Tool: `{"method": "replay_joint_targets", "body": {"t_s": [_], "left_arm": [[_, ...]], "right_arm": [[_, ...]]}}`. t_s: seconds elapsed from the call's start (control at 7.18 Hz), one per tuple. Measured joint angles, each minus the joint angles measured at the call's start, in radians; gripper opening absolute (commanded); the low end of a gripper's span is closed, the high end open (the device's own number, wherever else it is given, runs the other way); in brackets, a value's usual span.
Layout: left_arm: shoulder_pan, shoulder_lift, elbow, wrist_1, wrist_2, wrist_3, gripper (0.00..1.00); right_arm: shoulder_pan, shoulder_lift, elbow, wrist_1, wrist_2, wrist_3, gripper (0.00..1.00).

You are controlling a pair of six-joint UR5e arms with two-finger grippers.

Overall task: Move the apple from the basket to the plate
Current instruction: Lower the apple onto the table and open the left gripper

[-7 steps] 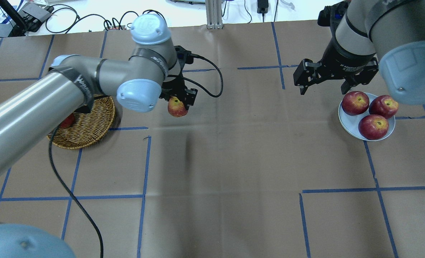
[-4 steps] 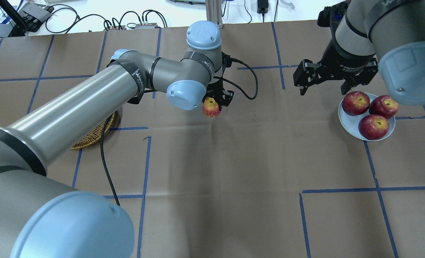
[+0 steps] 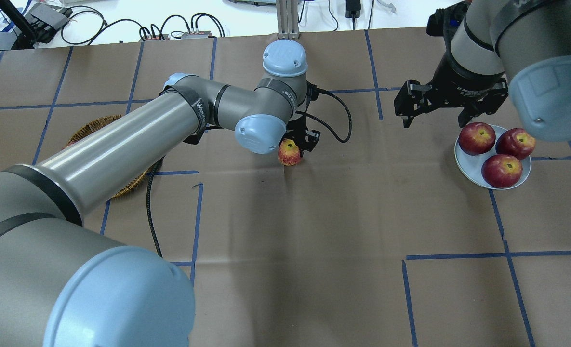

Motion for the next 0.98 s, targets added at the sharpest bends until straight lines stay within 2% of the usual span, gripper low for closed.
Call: {"method": "replay_joint_targets", "body": {"t_s": [0.14,0.28,0.42,0.7,0.98], "left_arm": [[0.0,-0.001,-0.003,0.0,0.0,0.0,0.79],[-0.001,-0.002,-0.004,0.0,0.0,0.0,0.93],[-0.001,-0.002,-0.004,-0.001,0.0,0.0,0.98],[0.001,0.008,-0.003,-0.004,0.001,0.001,0.98],[0.022,0.083,0.004,-0.06,0.011,0.012,0.98]], "right_arm": [[0.0,0.0,0.0,0.0,0.0,0.0,1.0],[0.0,0.0,0.0,0.0,0.0,0.0,1.0],[0.0,0.0,0.0,0.0,0.0,0.0,1.0],[0.0,0.0,0.0,0.0,0.0,0.0,1.0],[0.0,0.0,0.0,0.0,0.001,0.0,1.0]]}}
